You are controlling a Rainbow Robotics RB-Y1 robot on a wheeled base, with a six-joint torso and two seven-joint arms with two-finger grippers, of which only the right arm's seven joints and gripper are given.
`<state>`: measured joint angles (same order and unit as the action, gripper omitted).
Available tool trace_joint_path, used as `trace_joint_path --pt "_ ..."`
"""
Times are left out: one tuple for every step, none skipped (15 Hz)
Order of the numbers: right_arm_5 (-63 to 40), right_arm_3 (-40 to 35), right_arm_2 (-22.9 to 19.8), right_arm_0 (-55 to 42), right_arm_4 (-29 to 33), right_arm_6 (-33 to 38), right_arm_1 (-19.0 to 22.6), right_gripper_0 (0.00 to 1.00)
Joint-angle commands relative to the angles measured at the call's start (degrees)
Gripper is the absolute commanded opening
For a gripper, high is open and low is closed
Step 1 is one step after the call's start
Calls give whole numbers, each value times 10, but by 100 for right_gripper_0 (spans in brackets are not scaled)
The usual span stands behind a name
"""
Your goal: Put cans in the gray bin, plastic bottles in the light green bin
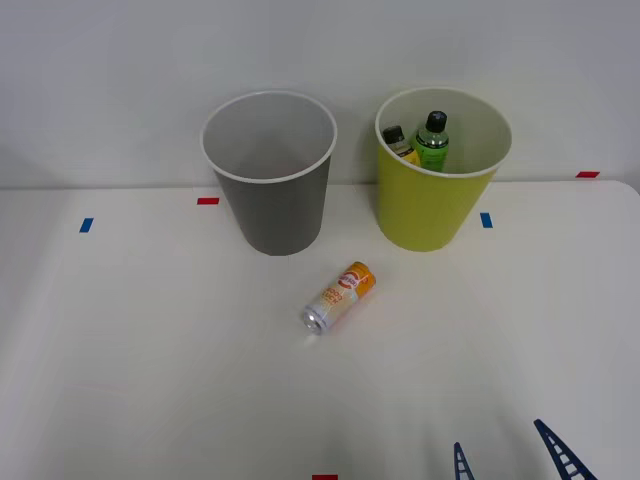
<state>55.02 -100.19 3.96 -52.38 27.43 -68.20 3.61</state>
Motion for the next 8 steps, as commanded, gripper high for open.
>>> trace_joint_path --pt "0 0 0 0 0 0 0 93" --pt "0 0 0 0 0 0 0 93" --pt "0 0 0 0 0 0 0 93" --pt "0 0 0 0 0 0 0 92" --pt "0 0 0 0 0 0 0 93" --pt "0 0 0 0 0 0 0 93" --pt "0 0 0 0 0 0 0 93" --pt "0 0 0 0 0 0 0 93"
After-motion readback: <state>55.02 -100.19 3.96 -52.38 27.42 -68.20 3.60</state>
